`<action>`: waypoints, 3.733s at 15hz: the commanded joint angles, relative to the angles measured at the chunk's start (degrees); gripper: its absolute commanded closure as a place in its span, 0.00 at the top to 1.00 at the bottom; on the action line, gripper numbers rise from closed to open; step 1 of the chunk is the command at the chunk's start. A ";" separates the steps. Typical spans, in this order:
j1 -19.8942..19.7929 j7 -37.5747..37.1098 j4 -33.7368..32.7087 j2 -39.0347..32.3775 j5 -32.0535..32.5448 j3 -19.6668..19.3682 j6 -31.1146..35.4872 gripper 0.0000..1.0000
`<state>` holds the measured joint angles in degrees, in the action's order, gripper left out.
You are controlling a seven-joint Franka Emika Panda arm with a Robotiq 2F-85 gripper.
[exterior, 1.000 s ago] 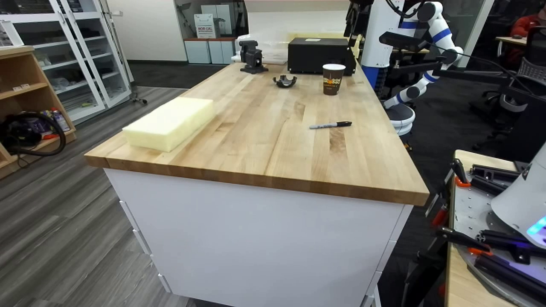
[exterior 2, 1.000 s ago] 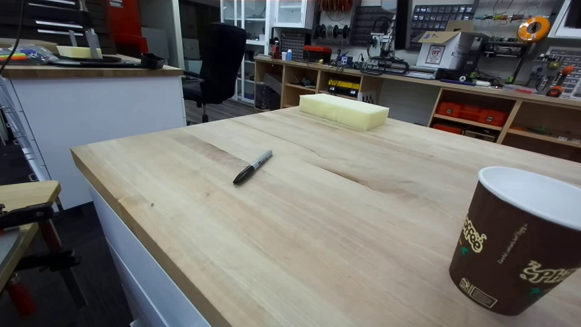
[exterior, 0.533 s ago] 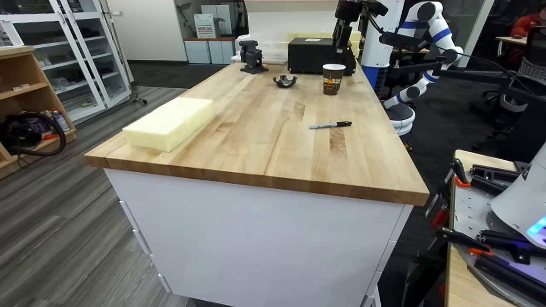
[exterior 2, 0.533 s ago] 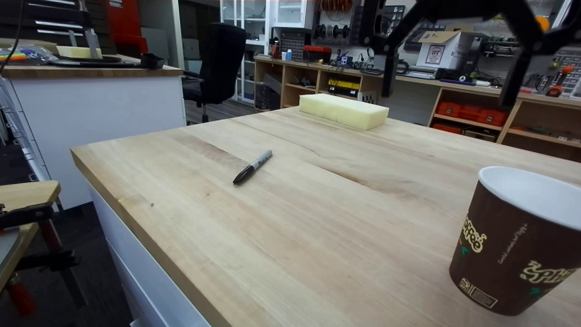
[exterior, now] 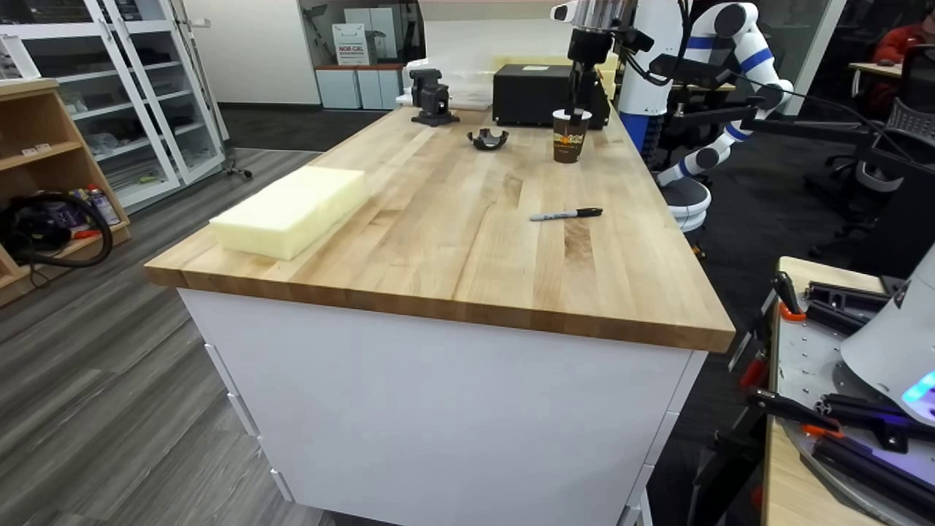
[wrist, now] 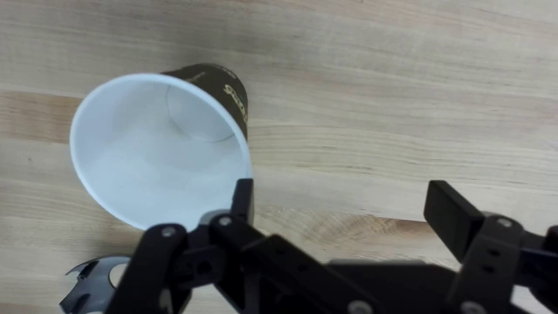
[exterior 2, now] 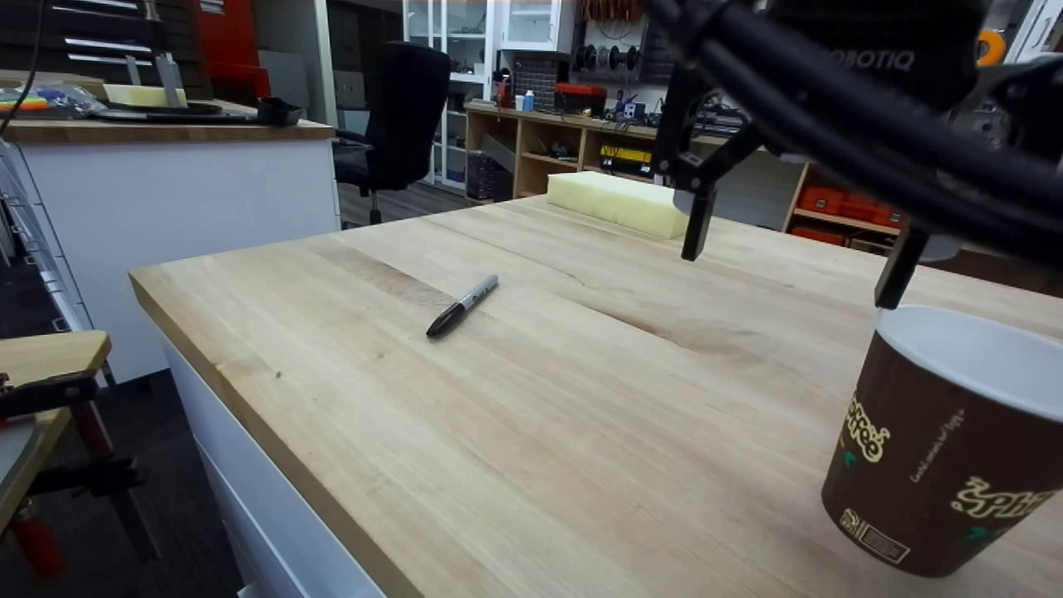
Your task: Remove the marker from the cup,move the cup to the left and put the marker in the cup
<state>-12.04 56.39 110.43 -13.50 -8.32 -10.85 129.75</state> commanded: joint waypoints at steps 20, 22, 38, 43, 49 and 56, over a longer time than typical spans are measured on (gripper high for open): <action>-2.09 -2.33 -3.91 -3.16 4.77 1.01 -5.36 1.00; -2.21 -1.96 -3.71 -3.26 4.60 1.12 -5.11 0.72; -1.91 -2.16 -3.83 -2.79 6.62 1.42 -4.02 0.00; -1.64 -0.68 -3.97 -1.76 6.09 2.59 -3.88 0.01; -0.54 0.59 -3.40 -0.58 6.99 4.82 -3.30 0.01; 0.94 3.15 -2.60 2.65 9.08 6.84 -3.26 0.01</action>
<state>-11.50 57.57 105.90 -14.18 -0.34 -4.44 125.89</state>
